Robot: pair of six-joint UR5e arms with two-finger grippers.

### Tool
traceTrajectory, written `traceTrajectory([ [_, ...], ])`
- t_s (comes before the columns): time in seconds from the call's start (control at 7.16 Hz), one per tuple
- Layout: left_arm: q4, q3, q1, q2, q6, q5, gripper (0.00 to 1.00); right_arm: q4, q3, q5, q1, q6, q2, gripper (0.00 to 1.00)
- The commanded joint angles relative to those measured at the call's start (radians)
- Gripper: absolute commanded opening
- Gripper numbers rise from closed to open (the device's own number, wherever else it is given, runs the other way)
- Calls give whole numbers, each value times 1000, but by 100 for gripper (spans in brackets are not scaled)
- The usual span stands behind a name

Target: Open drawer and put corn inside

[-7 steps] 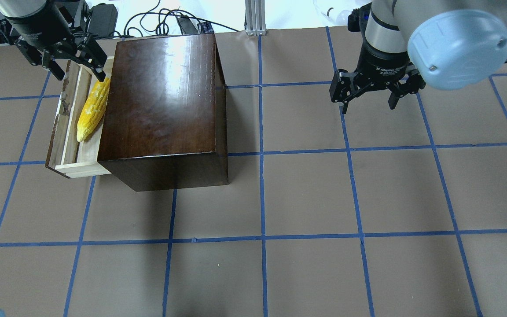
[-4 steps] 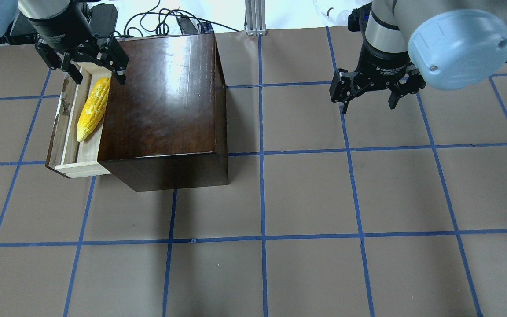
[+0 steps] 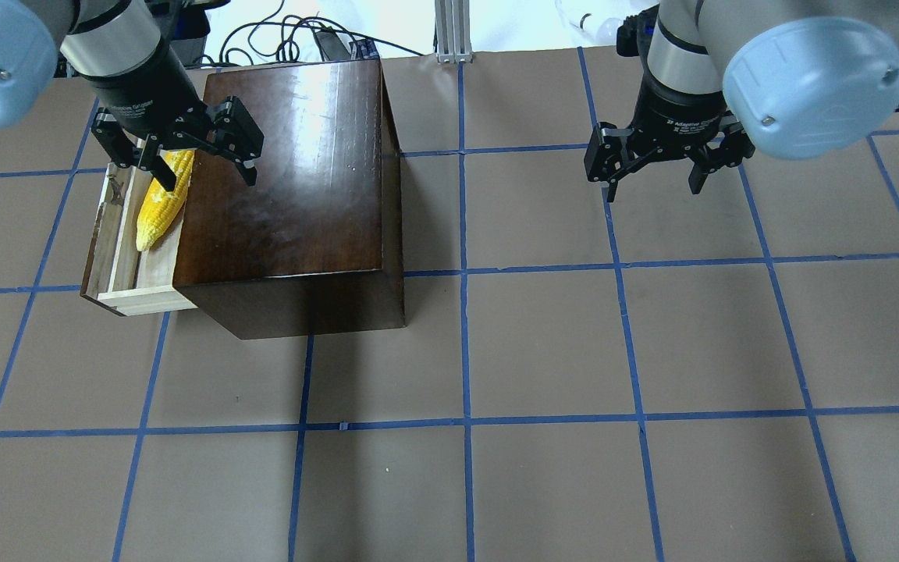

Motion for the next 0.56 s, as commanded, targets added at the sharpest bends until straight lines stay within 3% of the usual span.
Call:
traceTrajectory([
  [0.0,2,-16,-26,17,-30,1,100,0,0,0,0,0,0,100],
  [0.42,2,-21,-28,23,-31,1,100,0,0,-2,0,0,-1,100],
])
